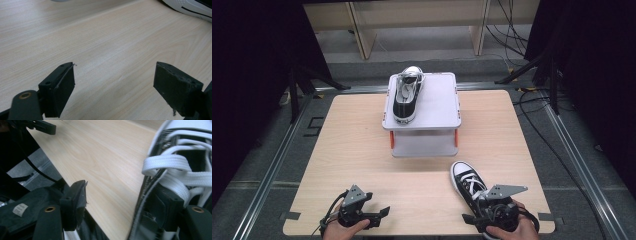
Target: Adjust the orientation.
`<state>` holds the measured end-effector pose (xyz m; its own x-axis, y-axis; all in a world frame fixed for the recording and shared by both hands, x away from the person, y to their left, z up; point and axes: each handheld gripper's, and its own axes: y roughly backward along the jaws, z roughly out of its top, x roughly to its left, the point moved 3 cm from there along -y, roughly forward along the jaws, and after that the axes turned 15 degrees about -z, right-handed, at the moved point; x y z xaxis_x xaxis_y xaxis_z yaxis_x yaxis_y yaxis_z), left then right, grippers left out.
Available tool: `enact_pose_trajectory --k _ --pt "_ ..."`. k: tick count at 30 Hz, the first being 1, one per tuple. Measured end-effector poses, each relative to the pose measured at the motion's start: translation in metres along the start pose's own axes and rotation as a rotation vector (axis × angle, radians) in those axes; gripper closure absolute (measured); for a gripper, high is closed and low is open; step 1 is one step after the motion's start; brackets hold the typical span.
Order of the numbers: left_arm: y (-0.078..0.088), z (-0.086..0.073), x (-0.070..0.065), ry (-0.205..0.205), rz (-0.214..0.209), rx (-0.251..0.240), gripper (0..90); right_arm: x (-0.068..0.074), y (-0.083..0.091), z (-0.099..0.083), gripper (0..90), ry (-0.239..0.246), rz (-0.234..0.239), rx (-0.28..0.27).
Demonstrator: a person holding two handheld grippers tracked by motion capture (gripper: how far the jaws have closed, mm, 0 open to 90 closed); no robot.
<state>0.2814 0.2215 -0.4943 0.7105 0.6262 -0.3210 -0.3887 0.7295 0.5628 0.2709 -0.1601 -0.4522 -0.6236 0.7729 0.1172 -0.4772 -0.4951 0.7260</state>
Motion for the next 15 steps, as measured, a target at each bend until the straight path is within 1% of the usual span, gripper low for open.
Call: enact_pose_trajectory --k 2,3,4,5,6,7,8,9,10,11,12,13,14,15 --pt "0.0 0.0 0.0 -0.002 -0.002 -0.004 16.6 0.0 0.005 0.0 37.4 -0.027 0.009 0.009" --pt "0.0 0.0 0.0 0.0 -0.001 0.001 16.6 -0.002 0.006 0.001 37.4 -0.009 -0.001 -0.01" --pt "0.0 0.0 0.0 0.0 -0.001 0.0 16.6 -0.002 0.01 0.002 37.4 -0.01 -0.007 -0.012" --pt "0.0 0.0 0.0 -0.002 0.001 0.003 16.6 -0.002 0.013 0.003 37.6 -0.001 -0.006 -0.01" --pt "0.0 0.0 -0.001 0.003 -0.001 0.0 16.6 -0.002 0.016 0.004 37.9 0.001 0.003 -0.02" --pt "0.0 0.0 0.0 -0.001 -0.002 -0.002 16.6 -0.002 0.02 0.005 38.3 0.0 -0.022 -0.034" --pt "0.0 -0.001 0.0 0.001 -0.001 0.002 16.6 -0.003 0.024 0.006 39.0 0.011 -0.032 -0.048" --pt "0.0 -0.001 0.0 -0.001 -0.002 0.002 16.6 -0.003 0.029 0.008 40.2 0.007 -0.038 -0.062" --pt "0.0 -0.001 0.0 -0.002 -0.003 0.003 16.6 -0.004 0.034 0.009 40.4 0.01 -0.062 -0.077" --pt "0.001 -0.001 0.0 -0.006 0.0 0.015 16.6 -0.007 0.037 0.01 40.9 0.019 -0.09 -0.093" --pt "0.001 -0.001 0.0 -0.008 0.0 0.015 16.6 -0.01 0.04 0.011 40.7 0.04 -0.145 -0.111" --pt "0.001 0.0 -0.001 -0.004 0.0 0.009 16.6 -0.013 0.041 0.01 40.7 0.044 -0.164 -0.117" --pt "0.0 0.0 -0.001 -0.006 0.0 0.005 16.6 -0.015 0.043 0.009 40.6 0.032 -0.187 -0.111" --pt "0.001 0.0 -0.001 -0.01 0.0 0.009 16.6 -0.019 0.042 0.008 40.5 0.039 -0.212 -0.103"
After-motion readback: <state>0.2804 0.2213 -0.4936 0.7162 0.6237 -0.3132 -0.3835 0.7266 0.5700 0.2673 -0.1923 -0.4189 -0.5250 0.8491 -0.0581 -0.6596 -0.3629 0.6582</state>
